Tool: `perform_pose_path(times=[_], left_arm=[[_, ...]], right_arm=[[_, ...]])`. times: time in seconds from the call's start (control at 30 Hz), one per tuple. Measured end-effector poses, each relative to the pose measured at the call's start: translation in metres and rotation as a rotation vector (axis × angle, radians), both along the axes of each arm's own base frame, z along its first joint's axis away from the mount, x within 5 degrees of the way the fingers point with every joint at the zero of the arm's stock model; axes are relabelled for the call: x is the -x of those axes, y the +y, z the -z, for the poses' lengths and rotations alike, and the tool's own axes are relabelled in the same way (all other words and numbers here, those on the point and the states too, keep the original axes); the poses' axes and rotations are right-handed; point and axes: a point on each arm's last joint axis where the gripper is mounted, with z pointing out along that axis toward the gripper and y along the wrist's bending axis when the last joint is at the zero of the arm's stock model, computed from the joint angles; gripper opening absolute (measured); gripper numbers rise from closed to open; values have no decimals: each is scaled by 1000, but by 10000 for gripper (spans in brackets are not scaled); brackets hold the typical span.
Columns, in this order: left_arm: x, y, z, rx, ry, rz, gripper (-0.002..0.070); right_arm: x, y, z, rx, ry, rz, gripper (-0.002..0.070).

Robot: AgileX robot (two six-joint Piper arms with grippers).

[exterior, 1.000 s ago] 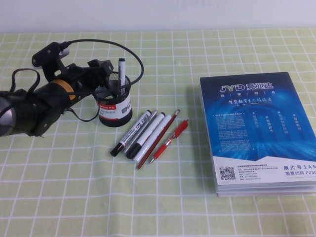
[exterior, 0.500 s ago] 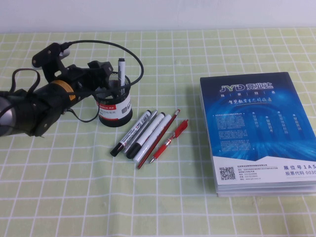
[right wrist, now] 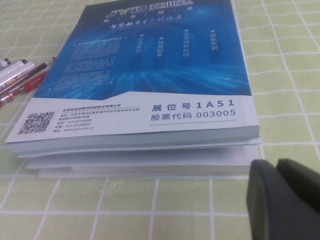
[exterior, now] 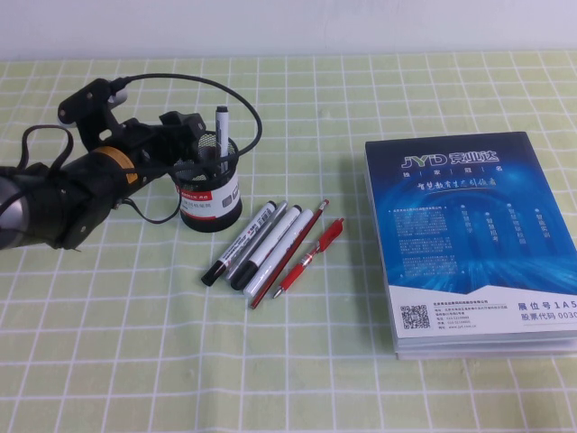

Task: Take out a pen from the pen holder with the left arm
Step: Pick up the pen from the pen holder

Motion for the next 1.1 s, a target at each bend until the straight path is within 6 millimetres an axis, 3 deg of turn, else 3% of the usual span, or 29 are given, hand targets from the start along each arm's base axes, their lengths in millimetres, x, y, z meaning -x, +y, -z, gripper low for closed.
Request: perform_pose_path(times=[0.67, 1.1], left_arm=[[0, 0, 0, -3, 2, -3, 134], [0, -1, -1, -70, -40, 27, 122]], right_arm=[[0, 0, 0, 0, 0, 0, -15], [0, 0, 0, 0, 0, 0, -15]])
